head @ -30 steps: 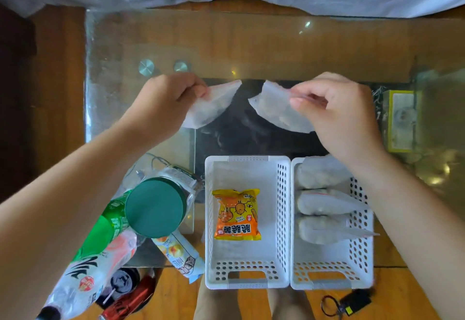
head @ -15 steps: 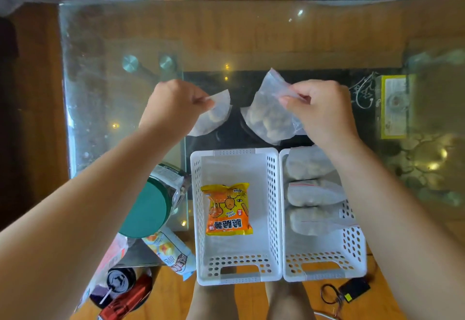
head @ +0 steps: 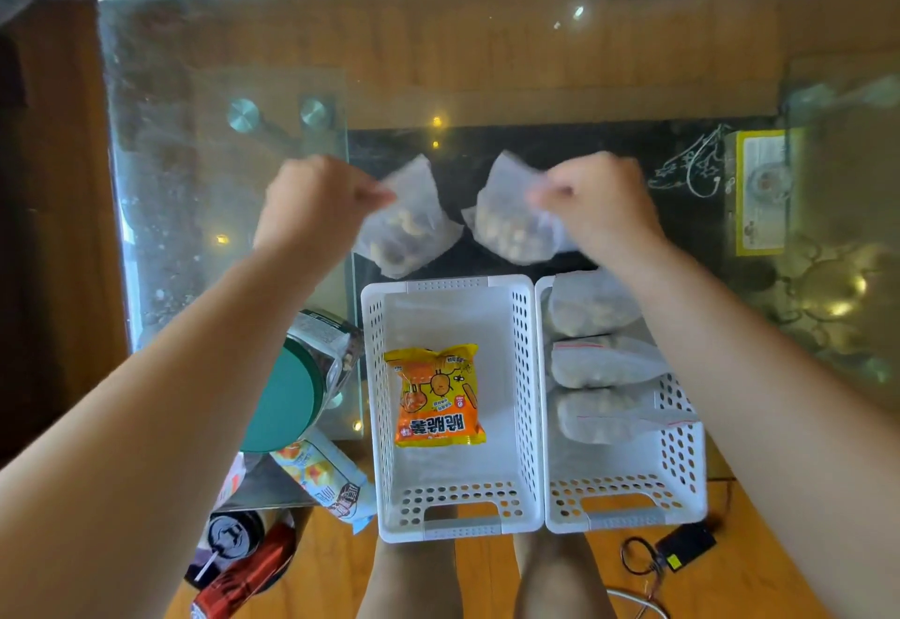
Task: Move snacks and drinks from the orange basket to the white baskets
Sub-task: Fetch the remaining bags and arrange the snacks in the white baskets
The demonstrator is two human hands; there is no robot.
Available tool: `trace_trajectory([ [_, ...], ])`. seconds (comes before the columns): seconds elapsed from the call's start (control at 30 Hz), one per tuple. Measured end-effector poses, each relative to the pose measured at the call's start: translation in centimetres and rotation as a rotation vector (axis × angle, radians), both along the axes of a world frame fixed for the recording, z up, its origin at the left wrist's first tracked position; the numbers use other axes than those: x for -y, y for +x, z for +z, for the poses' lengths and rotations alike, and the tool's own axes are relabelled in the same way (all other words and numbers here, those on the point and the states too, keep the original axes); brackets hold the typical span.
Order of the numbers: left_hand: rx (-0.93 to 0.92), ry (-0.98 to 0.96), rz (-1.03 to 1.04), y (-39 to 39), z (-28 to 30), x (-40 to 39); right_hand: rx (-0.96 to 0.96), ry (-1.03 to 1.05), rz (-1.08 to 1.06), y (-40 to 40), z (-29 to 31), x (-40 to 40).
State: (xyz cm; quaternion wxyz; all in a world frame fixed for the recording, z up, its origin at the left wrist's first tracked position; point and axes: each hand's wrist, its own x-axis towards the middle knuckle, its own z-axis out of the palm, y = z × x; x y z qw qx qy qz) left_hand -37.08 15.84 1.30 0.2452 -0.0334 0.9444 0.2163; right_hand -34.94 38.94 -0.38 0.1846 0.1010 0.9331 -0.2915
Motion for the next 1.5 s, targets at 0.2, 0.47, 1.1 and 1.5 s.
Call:
trace_trajectory([
  [0.2,-0.060,0.048,-0.009,-0.7,0.9,0.2,-0.114,0.040,-0.054,0.0,0.8,-1.4],
  [0.47,-0.022,-0.039,-0.155,0.5,1.4,0.3,-0.243,0.231,0.054,2.2,3.5,-1.0],
  [1.1,-0.511,0.113,-0.206,6.6,12.5,-5.1,-0.459,0.114,-0.085,8.1,11.4,-5.9],
  [1.5,-0.386,0.307,-0.299,20.5,19.5,-12.1,-0.484,0.032,-0.259,22.5,16.1,-12.8],
])
